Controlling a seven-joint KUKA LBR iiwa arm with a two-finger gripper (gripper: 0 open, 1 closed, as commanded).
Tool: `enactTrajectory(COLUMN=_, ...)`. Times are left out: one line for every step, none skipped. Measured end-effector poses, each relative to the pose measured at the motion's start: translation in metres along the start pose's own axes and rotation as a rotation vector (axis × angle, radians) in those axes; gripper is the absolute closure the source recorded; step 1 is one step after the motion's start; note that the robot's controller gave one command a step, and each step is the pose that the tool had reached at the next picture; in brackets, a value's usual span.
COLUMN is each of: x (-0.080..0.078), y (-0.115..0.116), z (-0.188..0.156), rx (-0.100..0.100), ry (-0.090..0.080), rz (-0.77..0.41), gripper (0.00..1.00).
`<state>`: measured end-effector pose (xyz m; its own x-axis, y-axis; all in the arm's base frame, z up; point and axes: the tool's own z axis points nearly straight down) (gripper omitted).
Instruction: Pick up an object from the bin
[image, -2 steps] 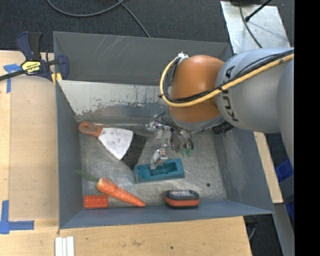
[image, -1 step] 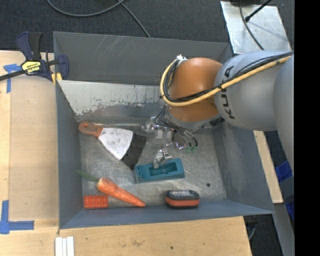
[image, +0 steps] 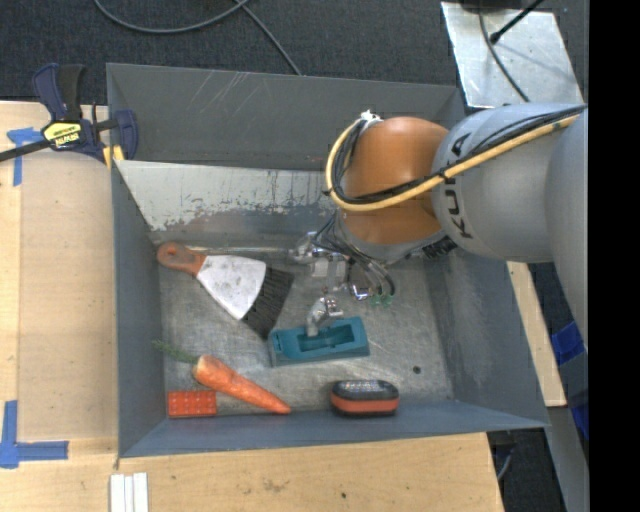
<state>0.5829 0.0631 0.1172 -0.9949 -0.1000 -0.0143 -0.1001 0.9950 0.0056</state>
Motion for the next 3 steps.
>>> enactTrajectory(x=0.017, y=-0.01, z=-0.005, rx=0.003, ry=0.01, rz=-0.265, gripper=0.0)
enactTrajectory(x=0.027, y=-0.016, z=0.007, rx=0.005, ry=-0.011, rz=-0.374, gripper=0.0)
enactTrajectory(x=0.043, y=-0.03, z=0.033, rx=-0.007, ry=0.029, rz=-0.447, gripper=1.0)
